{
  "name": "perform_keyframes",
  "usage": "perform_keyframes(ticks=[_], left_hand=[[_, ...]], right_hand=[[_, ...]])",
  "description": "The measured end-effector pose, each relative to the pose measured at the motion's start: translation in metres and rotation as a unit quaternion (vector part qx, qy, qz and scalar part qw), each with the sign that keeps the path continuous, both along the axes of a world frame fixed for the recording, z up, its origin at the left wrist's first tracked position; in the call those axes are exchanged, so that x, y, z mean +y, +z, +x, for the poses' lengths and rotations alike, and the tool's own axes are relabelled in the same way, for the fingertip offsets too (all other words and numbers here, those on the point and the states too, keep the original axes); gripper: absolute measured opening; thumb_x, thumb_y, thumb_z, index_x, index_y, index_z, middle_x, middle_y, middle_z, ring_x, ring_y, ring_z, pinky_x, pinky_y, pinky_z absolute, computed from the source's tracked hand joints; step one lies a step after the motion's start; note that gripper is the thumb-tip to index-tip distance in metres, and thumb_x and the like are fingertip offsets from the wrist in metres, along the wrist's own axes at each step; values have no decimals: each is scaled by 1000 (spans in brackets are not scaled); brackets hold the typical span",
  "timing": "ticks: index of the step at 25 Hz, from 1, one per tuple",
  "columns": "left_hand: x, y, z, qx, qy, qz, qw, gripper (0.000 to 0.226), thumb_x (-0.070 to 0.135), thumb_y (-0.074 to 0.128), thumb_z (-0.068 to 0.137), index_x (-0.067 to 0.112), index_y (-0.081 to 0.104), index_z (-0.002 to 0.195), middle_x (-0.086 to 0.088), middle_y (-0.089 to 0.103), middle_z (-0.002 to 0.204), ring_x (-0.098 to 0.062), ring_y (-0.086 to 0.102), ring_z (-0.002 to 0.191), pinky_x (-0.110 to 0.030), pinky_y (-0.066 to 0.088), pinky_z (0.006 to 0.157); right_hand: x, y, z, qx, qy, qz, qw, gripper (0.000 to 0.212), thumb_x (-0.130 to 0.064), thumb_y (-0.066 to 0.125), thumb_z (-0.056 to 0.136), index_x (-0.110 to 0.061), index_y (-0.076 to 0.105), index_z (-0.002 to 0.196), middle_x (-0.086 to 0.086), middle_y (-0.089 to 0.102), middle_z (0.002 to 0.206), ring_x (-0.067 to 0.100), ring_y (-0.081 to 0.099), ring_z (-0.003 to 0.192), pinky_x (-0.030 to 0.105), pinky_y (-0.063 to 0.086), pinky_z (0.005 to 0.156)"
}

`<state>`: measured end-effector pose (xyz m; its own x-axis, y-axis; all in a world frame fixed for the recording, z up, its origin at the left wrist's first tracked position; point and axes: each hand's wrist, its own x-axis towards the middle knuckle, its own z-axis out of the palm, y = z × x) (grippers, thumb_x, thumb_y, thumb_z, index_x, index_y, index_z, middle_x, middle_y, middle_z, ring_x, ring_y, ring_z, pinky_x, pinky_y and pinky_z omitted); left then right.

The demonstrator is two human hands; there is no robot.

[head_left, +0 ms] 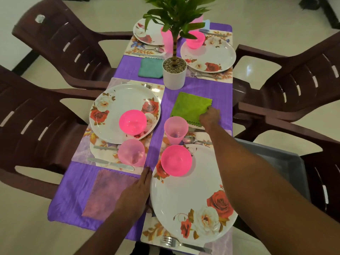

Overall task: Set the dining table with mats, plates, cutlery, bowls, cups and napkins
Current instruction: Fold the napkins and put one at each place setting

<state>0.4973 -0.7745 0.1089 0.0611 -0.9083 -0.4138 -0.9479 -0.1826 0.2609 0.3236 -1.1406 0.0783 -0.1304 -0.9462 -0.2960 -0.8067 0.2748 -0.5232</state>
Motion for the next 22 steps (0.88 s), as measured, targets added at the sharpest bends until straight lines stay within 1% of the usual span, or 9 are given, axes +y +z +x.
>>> perform_keyframes(ticks=[2, 5, 7, 9, 11, 14, 16, 18, 22], left_hand=[[-2, 4, -1, 5, 5, 5, 1000, 105, 23, 70, 91, 12, -8, 162, -5, 20, 168, -19, 59, 126, -32, 55, 97], [-2, 5, 0, 8, 7, 12, 1000, 102, 22, 67, 93, 12, -8, 162, -6, 14, 169, -18, 60, 124, -31, 56, 92], [-3, 7, -1, 14, 13, 13, 1000, 97, 28, 62, 97, 13, -9, 162, -6, 27, 166, -17, 62, 121, -29, 55, 94], [-4, 10, -3, 17, 17, 14, 1000, 94, 30, 58, 99, 14, -11, 161, -5, 30, 164, -17, 62, 121, -28, 53, 95], [-4, 12, -3, 15, 16, 11, 1000, 94, 29, 58, 99, 14, -12, 161, -5, 27, 165, -17, 61, 122, -28, 53, 95], [-2, 9, -2, 15, 17, 7, 1000, 96, 31, 59, 99, 14, -12, 161, -4, 28, 165, -15, 62, 121, -27, 53, 97], [-2, 9, -1, 19, 16, 4, 1000, 98, 34, 61, 98, 15, -11, 161, -4, 27, 165, -15, 62, 121, -28, 54, 99], [-2, 9, -1, 14, 9, 3, 1000, 97, 34, 62, 98, 14, -9, 162, -4, 26, 166, -17, 61, 124, -29, 53, 99], [-3, 6, -1, 7, 4, -4, 1000, 101, 33, 66, 96, 14, -8, 162, -4, 22, 167, -18, 58, 128, -31, 53, 101]], right_hand=[[-8, -7, 0, -1, 47, -16, 999, 49, 1, 56, 88, -3, 54, 137, 28, 50, 135, 44, 50, 125, 41, 43, 102], [-19, -21, -1, -37, 79, -6, 996, 61, 7, 58, 85, -4, 51, 144, 27, 50, 136, 43, 55, 121, 42, 47, 102], [-24, -27, -4, -65, 94, 6, 993, 69, 9, 60, 81, -6, 49, 147, 23, 53, 135, 42, 58, 120, 44, 51, 102], [-30, -35, -8, -69, 110, 16, 991, 73, 8, 62, 79, -9, 48, 148, 21, 56, 134, 39, 60, 118, 44, 54, 98], [-35, -39, -9, -72, 112, 25, 991, 77, 6, 67, 77, -10, 46, 149, 19, 57, 132, 38, 60, 116, 44, 56, 95], [-27, -36, -5, -95, 84, 29, 991, 85, 1, 80, 74, -11, 44, 150, 18, 52, 134, 37, 58, 120, 49, 53, 100], [-25, -34, -3, -96, 84, 17, 992, 85, -2, 83, 75, -10, 44, 150, 18, 51, 134, 35, 59, 117, 50, 53, 100], [-21, -36, -2, -93, 83, 6, 992, 86, -4, 84, 75, -10, 43, 150, 16, 56, 130, 35, 61, 114, 50, 54, 98], [-10, -27, -3, -72, 97, -31, 992, 77, -1, 75, 80, -9, 43, 150, 18, 57, 130, 38, 59, 116, 51, 52, 98]])
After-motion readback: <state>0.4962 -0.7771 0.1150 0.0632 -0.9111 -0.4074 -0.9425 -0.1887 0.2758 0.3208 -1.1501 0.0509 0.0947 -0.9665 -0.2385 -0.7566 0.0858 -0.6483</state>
